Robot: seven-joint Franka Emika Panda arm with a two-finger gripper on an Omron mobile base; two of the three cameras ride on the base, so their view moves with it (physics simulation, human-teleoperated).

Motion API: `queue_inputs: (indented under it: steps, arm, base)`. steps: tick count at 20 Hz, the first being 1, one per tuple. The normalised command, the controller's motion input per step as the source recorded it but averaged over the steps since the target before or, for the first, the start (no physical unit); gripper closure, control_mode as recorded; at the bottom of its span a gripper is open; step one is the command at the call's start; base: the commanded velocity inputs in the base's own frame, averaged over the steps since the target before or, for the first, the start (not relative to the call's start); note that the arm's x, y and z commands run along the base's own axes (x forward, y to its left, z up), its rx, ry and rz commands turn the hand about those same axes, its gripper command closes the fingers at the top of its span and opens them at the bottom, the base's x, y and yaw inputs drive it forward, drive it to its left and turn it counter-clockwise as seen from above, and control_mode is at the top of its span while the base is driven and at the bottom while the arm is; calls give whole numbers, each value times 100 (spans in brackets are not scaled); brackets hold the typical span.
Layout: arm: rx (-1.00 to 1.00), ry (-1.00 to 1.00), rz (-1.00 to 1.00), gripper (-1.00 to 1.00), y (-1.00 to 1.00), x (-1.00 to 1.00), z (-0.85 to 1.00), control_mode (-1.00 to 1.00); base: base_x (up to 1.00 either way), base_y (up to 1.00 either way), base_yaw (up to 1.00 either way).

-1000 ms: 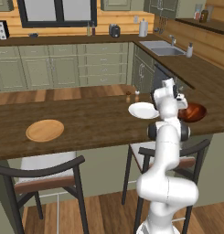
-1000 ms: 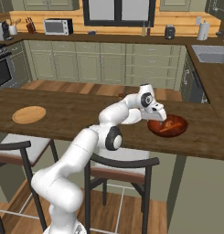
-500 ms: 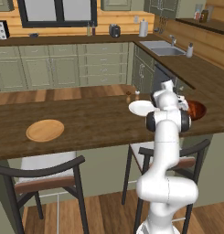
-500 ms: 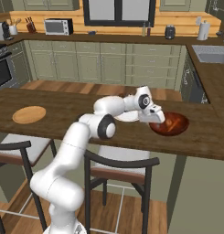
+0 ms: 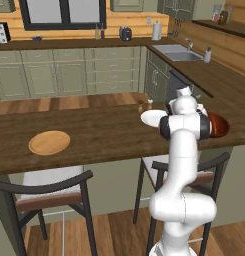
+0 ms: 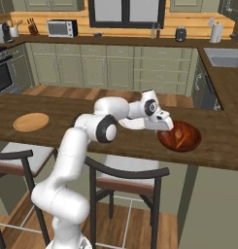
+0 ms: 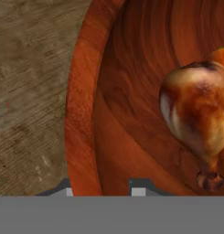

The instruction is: Pick the chicken drumstick and carrot from their plates and place them in the bowl. Then put the bowl in the fridge.

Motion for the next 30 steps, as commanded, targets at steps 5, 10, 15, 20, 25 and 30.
queue_inputs:
  steps: [5, 10, 15, 20, 25, 30]
  arm:
    - [0, 6, 17, 100, 17, -27, 93, -100]
    - [-1, 23, 29, 100, 48, -40, 82, -100]
    - [-1, 26, 58, 100, 98, -57, 34, -100]
    - [0, 14, 69, 100, 82, -47, 6, -100]
    - [9, 1, 67, 100, 45, -64, 11, -100]
    - [23, 0, 56, 100, 17, -86, 28, -100]
  base:
    - [0, 0, 0]
    - [0, 0, 0]
    - [0, 0, 0]
    - [0, 0, 0]
    - [0, 0, 0]
    - [0, 0, 0]
